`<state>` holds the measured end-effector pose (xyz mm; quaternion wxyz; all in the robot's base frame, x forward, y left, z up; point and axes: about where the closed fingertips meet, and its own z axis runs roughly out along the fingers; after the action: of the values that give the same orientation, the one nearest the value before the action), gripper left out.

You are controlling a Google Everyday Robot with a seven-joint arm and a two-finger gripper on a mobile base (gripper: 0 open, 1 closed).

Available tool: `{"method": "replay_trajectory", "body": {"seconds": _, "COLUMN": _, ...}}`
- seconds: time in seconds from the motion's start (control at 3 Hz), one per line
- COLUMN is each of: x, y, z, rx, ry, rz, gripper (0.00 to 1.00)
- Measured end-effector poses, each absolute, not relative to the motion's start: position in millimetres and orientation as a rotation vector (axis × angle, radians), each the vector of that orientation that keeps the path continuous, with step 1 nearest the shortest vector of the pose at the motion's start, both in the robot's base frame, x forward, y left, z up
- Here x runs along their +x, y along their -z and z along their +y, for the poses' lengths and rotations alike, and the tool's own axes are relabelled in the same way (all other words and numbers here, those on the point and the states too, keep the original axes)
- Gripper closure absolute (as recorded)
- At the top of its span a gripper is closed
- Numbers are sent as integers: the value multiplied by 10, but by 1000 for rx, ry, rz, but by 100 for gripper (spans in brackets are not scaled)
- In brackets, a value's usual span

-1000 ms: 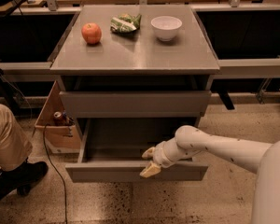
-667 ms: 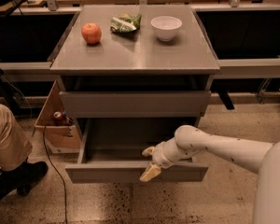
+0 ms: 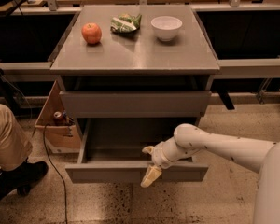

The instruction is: Open middle drawer

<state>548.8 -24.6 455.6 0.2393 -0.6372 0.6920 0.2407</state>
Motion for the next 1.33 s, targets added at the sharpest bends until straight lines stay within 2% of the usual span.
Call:
{"method": "replay_trajectory", "body": {"seconds": 0.33, "x": 5478, "y": -4556, "z": -244, "rx": -1750, "ry": -662, "rz": 1893, "gripper": 35}}
{"method": "replay_trajectory", "body": {"seconds": 0.67, "x": 5463, "y": -4565, "z": -250, "rx": -1763, "ry": -665, "rz": 1891, "gripper": 66}}
{"method": "replay_trajectory", "body": {"seconds": 1.0, "x": 5457, "y": -4571, "z": -256, "rx": -1770, "ry": -665, "rz": 1890, "gripper": 81}}
{"method": "replay_trajectory", "body": {"seconds": 1.33, "x": 5456, "y": -4619, "z": -310, "rx": -1792, "ry": -652, "rz": 1895, "gripper": 62}}
